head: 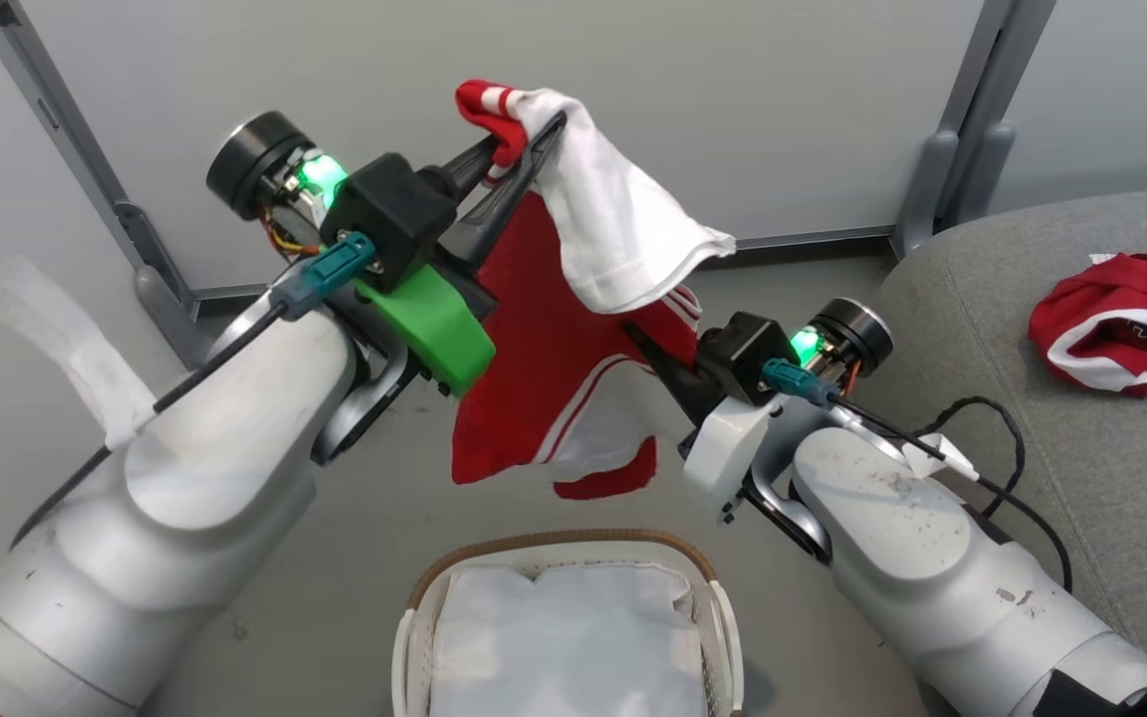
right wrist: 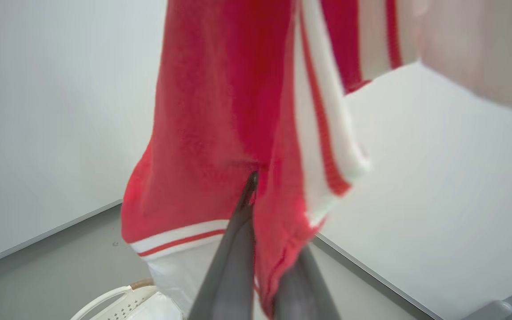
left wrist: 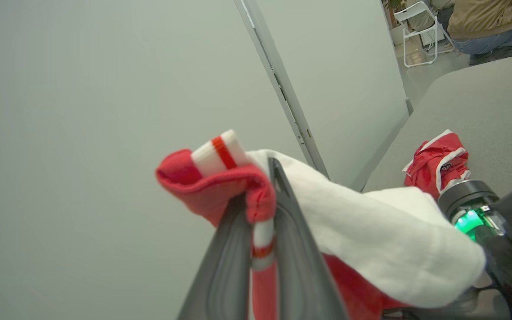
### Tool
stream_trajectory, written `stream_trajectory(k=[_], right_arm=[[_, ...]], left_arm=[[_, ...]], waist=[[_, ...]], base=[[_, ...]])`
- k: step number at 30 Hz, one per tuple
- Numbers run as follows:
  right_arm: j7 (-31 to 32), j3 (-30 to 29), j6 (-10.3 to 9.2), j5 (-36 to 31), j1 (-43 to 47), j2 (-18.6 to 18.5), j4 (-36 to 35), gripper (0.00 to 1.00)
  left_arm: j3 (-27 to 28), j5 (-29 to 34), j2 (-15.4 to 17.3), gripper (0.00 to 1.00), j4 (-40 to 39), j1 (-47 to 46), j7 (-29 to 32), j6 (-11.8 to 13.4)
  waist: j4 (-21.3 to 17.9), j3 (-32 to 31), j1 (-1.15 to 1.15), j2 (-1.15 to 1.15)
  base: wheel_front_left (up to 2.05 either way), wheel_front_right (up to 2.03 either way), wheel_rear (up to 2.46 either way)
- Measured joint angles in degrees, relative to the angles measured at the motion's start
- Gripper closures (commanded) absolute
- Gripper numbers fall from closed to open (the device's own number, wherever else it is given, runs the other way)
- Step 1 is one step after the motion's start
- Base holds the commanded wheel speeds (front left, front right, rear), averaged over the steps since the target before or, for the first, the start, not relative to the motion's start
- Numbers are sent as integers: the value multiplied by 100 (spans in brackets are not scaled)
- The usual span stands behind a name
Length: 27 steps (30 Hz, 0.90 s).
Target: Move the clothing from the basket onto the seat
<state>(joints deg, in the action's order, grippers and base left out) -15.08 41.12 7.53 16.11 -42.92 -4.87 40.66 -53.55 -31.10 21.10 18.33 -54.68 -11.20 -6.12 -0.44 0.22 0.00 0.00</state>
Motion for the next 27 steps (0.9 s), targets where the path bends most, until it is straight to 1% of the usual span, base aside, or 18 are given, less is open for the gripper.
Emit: stream_trajectory(k=[1,2,4,5,7,8,12,14,17,23,27], right_arm=[[0,-33,0,8,15,-18,-19,100],[0,-77,0,10,37,-34,-54,100],[0,-168,0,22,122,-74,-113,100],[0,-286,0,46,211,-100,-178,100],[0,-411,0,47,282,-125,-245,100],[0,-499,0,44,326,-137,-298,100],[0,-823,0,-27,538,-160,-465,100],[0,-971,0,-80,630,-170,-533,100],[0,-1124,0,-183,768,-170,-666,100],[0,-1418,0,-292,1012,-188,-873,100],[0,-1633,0,-371,1144,-200,-988,100]], left_arm=[[23,-58,7,75,15,89,-15,30],[44,-104,12,73,37,217,-66,70],[66,-176,12,65,74,486,-133,149],[97,-259,5,50,101,729,-208,223],[147,-368,-18,13,138,988,-270,290],[175,-387,-42,0,152,1132,-303,338],[289,-461,-222,0,177,1743,-357,465],[334,-447,-287,0,193,2013,-370,485],[568,-394,-441,0,103,2451,-386,494],[838,-155,-745,0,104,3208,-391,326],[1035,8,-924,0,147,3502,-391,205]], waist=[[-5,-2,0,0],[-11,-3,0,0],[-20,-7,0,0],[-31,-12,0,0],[-42,-18,0,0],[-47,-22,0,0],[-42,-53,0,0],[-40,-66,0,0],[-53,-80,0,0],[-83,-100,0,0],[-115,-101,0,0]], base=[[0,0,0],[0,0,0],[0,0,0],[0,0,0],[0,0,0],[0,0,0],[0,0,0],[0,0,0],[0,0,0],[0,0,0],[0,0,0]])
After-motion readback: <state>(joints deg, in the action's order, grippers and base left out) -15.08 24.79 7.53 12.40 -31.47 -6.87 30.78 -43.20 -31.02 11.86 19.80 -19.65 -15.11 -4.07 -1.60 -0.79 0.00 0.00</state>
